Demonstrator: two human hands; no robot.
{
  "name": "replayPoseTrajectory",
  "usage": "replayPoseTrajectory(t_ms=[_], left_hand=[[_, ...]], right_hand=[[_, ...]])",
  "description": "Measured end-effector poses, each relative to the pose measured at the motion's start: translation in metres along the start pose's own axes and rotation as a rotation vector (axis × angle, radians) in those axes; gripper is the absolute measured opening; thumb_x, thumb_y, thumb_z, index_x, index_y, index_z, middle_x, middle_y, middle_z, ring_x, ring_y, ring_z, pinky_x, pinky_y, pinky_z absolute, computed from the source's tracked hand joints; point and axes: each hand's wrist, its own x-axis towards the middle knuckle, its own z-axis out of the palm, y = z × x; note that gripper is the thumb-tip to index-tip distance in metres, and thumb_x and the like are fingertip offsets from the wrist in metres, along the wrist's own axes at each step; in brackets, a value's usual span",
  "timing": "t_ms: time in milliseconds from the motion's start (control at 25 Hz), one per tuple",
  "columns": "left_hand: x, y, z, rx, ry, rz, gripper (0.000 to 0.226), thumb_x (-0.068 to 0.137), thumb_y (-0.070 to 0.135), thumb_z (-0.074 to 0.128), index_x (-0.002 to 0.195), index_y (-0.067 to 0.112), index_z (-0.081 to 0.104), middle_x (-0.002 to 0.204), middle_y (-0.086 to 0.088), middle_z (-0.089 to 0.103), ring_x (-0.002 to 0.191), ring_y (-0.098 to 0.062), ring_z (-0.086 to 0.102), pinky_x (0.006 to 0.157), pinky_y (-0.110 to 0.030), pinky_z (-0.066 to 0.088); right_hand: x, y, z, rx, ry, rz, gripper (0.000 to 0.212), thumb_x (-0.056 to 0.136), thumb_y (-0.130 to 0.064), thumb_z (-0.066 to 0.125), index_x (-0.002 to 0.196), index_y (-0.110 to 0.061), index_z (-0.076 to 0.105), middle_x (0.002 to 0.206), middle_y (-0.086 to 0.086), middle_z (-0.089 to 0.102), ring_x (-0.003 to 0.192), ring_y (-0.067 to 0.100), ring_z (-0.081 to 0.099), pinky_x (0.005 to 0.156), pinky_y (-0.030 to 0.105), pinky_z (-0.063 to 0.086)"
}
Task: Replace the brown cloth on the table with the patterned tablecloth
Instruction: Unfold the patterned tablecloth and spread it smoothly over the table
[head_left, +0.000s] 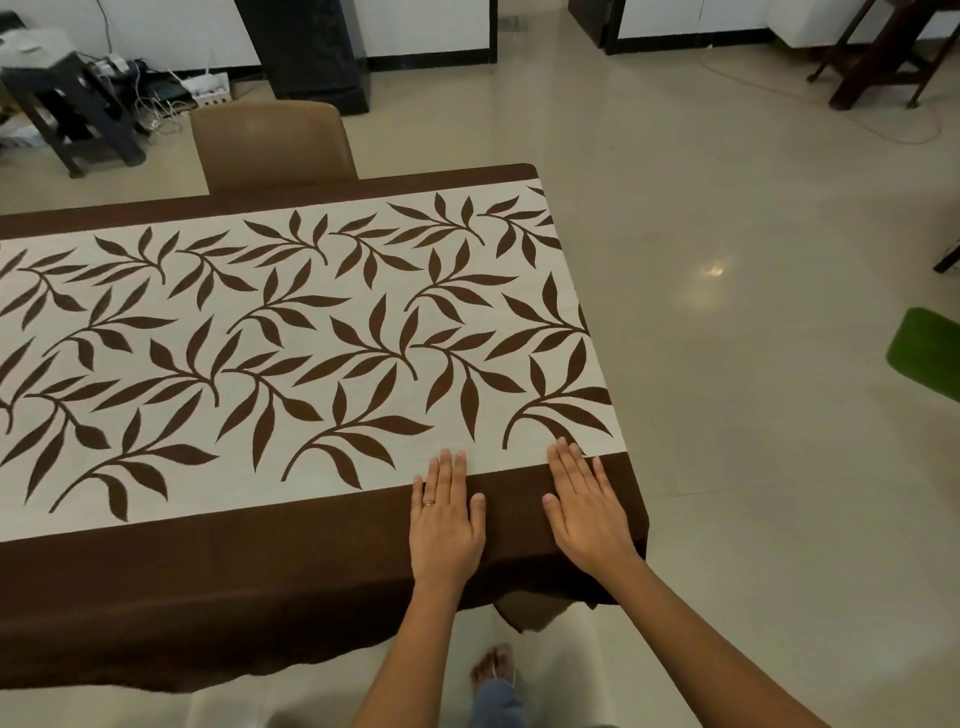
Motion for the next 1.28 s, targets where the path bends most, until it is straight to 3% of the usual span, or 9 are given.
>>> replayPoseTrajectory(t_ms=[200, 280, 440, 680, 800, 880, 1000, 1120, 1280], left_hand=[[-0.001, 0.015, -0.004, 0.010, 0.038, -0.062, 0.063, 0.095, 0.044, 0.007, 0.153, 0.020, 0.010, 0.160, 0.000, 0.006, 0.147, -0.015, -0.004, 0.117, -0.037, -0.008], [-0.005, 0.047, 0.000, -0.071, 0.080, -0.079, 0.061, 0.097, 0.041, 0.007, 0.152, 0.018, 0.017, 0.159, -0.002, 0.011, 0.147, -0.016, -0.001, 0.117, -0.038, -0.005], [-0.009, 0.095, 0.013, -0.171, 0.015, -0.131, 0.070, 0.091, 0.053, -0.011, 0.153, 0.024, 0.006, 0.160, 0.006, -0.001, 0.145, -0.006, -0.010, 0.117, -0.031, -0.010], [-0.010, 0.091, 0.024, -0.027, 0.041, -0.148, 0.060, 0.097, 0.048, 0.005, 0.153, 0.027, 0.008, 0.160, 0.008, 0.005, 0.146, -0.004, -0.004, 0.117, -0.030, -0.008], [-0.006, 0.099, 0.022, -0.006, 0.041, -0.202, 0.062, 0.095, 0.049, 0.003, 0.153, 0.027, 0.007, 0.159, 0.009, 0.001, 0.147, -0.009, -0.003, 0.116, -0.034, -0.011], [-0.005, 0.119, 0.022, 0.030, 0.071, -0.318, 0.061, 0.096, 0.044, 0.007, 0.153, 0.023, 0.010, 0.160, 0.003, 0.005, 0.148, -0.016, -0.003, 0.115, -0.037, -0.012], [0.004, 0.167, 0.032, -0.104, 0.189, -0.428, 0.057, 0.099, 0.040, 0.013, 0.152, 0.020, 0.018, 0.160, -0.004, 0.012, 0.146, -0.018, -0.004, 0.114, -0.036, -0.012], [0.018, 0.201, 0.047, -0.156, 0.228, -0.482, 0.064, 0.096, 0.046, 0.002, 0.150, 0.018, 0.024, 0.158, -0.006, 0.019, 0.146, -0.020, 0.005, 0.117, -0.038, -0.008], [0.017, 0.213, 0.057, -0.105, 0.261, -0.538, 0.063, 0.101, 0.041, 0.001, 0.144, 0.014, 0.036, 0.149, -0.011, 0.040, 0.140, -0.026, 0.027, 0.117, -0.038, 0.001]], right_hand=[[0.006, -0.003, -0.001, 0.026, -0.037, -0.042, 0.065, 0.096, -0.044, 0.009, 0.152, -0.015, -0.004, 0.160, -0.001, -0.010, 0.146, 0.012, -0.015, 0.119, 0.031, -0.010], [0.006, -0.004, 0.001, 0.003, -0.051, -0.109, 0.063, 0.098, -0.042, 0.013, 0.153, -0.012, 0.005, 0.161, 0.004, -0.001, 0.148, 0.016, -0.007, 0.118, 0.034, -0.006], [0.007, 0.003, 0.002, -0.052, -0.082, -0.186, 0.062, 0.097, -0.039, 0.023, 0.150, -0.007, 0.021, 0.159, 0.011, 0.015, 0.147, 0.024, 0.012, 0.115, 0.040, 0.006], [0.003, 0.069, -0.012, 0.028, -0.056, -0.214, 0.062, 0.098, -0.041, 0.014, 0.153, -0.013, 0.010, 0.160, 0.002, 0.005, 0.148, 0.014, -0.002, 0.120, 0.036, -0.001], [0.007, 0.108, -0.024, 0.080, -0.106, -0.229, 0.065, 0.095, -0.046, 0.006, 0.153, -0.019, -0.001, 0.160, -0.005, -0.008, 0.146, 0.012, -0.014, 0.120, 0.037, -0.004], [0.015, 0.113, -0.034, 0.109, -0.139, -0.303, 0.063, 0.096, -0.045, 0.007, 0.153, -0.021, -0.005, 0.158, -0.006, -0.013, 0.144, 0.009, -0.019, 0.120, 0.035, -0.005], [0.048, 0.107, -0.050, 0.087, -0.184, -0.451, 0.060, 0.099, -0.034, 0.019, 0.152, -0.018, -0.006, 0.158, -0.004, -0.015, 0.145, 0.010, -0.020, 0.119, 0.033, -0.007], [0.085, 0.106, -0.062, -0.001, -0.225, -0.569, 0.062, 0.094, -0.040, 0.006, 0.151, -0.017, -0.006, 0.158, -0.002, -0.015, 0.144, 0.011, -0.020, 0.121, 0.037, -0.003], [0.102, 0.108, -0.059, -0.066, -0.336, -0.823, 0.064, 0.096, -0.050, -0.008, 0.151, -0.019, -0.006, 0.159, -0.001, -0.014, 0.144, 0.009, -0.021, 0.120, 0.035, -0.008]])
